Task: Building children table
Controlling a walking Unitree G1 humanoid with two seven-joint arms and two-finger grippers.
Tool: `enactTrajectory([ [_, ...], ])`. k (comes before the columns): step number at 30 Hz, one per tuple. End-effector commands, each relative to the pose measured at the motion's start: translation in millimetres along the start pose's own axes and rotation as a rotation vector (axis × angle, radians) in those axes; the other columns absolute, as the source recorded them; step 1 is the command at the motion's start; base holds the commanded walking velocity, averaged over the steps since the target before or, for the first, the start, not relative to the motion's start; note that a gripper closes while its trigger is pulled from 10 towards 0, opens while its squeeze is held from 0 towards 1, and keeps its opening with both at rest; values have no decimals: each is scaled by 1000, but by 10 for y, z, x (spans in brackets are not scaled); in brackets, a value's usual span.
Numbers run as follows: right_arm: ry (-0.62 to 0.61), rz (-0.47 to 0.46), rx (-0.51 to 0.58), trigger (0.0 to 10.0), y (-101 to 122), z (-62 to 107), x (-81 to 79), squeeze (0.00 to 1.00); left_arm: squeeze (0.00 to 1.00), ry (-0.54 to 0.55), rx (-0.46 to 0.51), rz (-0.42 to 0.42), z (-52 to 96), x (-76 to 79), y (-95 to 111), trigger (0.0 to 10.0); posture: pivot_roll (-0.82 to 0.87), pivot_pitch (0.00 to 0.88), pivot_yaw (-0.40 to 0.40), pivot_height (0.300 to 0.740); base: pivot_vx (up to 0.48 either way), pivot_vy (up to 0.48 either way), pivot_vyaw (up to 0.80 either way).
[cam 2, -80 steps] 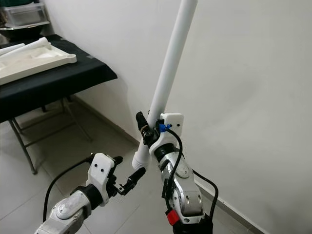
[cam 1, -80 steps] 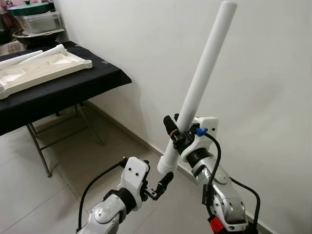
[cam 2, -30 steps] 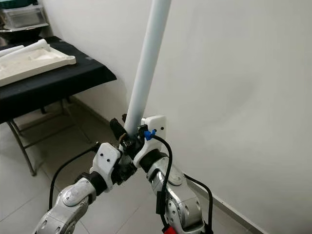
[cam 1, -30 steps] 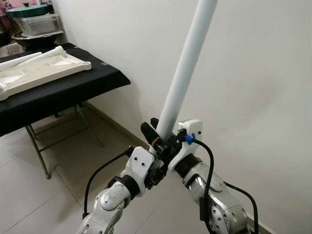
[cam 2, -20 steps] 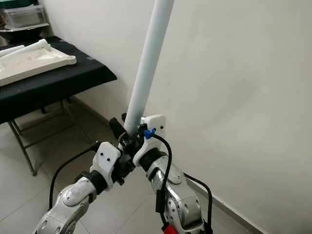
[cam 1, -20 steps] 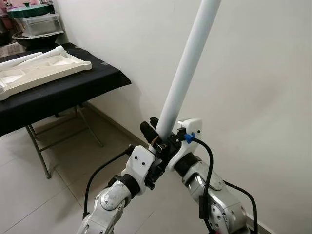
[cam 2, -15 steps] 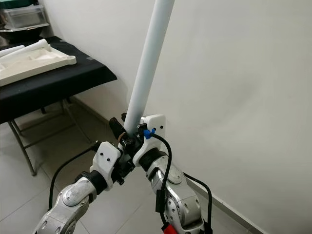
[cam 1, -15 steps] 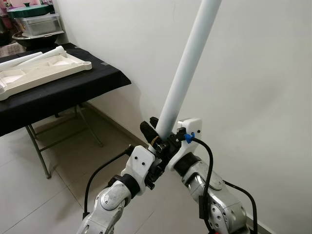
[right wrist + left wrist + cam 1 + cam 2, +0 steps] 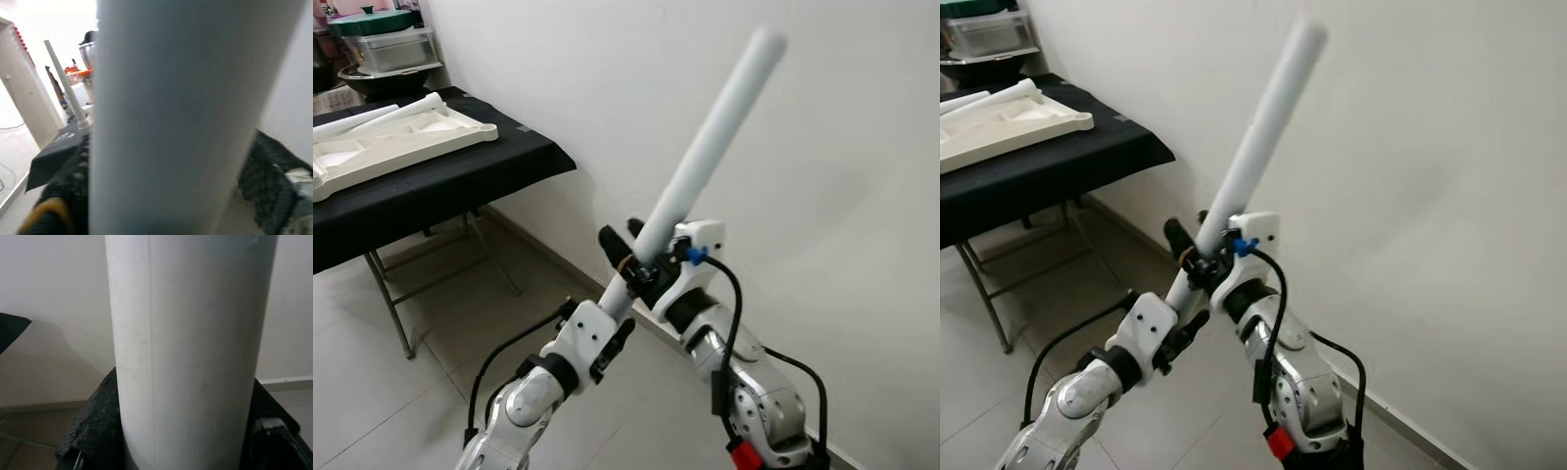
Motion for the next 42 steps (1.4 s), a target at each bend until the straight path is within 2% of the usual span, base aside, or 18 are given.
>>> enactTrajectory([
  [1,-21,-6,6,10000,8,-14,25,0,0,-7,10,-27,7,4,7,10000,18,24,-8,740,0,0,0],
  [4,-29,-20,6,10000,13,-21,40,0,0,-6,17,1,8,11,14,10000,16,24,-8,740,0,0,0],
  [5,-17,-36,5,10000,13,-27,28,0,0,-7,25,-50,8,10,25,10000,15,21,-8,740,0,0,0],
  [6,-17,-36,5,10000,13,-27,28,0,0,-7,25,-50,8,10,25,10000,15,21,-8,740,0,0,0],
  [9,29,-172,-8,10000,-14,-14,-54,0,0,-8,25,-52,8,10,16,10000,18,22,-9,740,0,0,0],
  [11,53,-221,-8,10000,-16,-7,-99,0,0,-16,24,-63,5,8,10,10000,18,21,-9,740,0,0,0],
  [17,80,-212,-10,10000,-14,0,-154,0,0,-20,18,-72,1,4,2,10000,19,24,-7,740,0,0,0],
  [20,90,-203,-9,10000,-8,-2,-170,0,0,-14,13,-45,4,8,-11,10000,17,27,-8,740,0,0,0],
  [25,114,-180,-12,10000,16,-12,-198,0,0,-36,14,-75,25,54,-24,10000,15,30,-9,740,0,0,0],
  [26,118,-174,-13,6431,14,-15,-205,0,0,-29,12,-65,25,48,-29,10000,16,31,-7,740,0,0,0],
  [27,119,-170,-14,6431,12,-17,-209,0,0,-24,11,-59,24,44,-32,10000,17,32,-8,740,0,0,0],
  [28,125,-173,-15,0,6,-16,-219,0,0,-27,17,-76,23,43,-22,10000,16,34,-11,740,0,0,0],
  [42,139,-169,-34,0,-50,6,-266,0,0,-28,24,-95,14,5,-6,10000,15,38,-8,740,0,0,0],
])
Point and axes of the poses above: a point about 5 cm out from each wrist's last joint towards the gripper, its own z axis pointing back from the gripper into the wrist, its own y axis along the axis of the wrist's last joint, x = y × z, the point moved 2 cm from there along -z, pointing out of the wrist towards the gripper, and after that the axes turned 14 degrees about z, right-handed, at the moved point
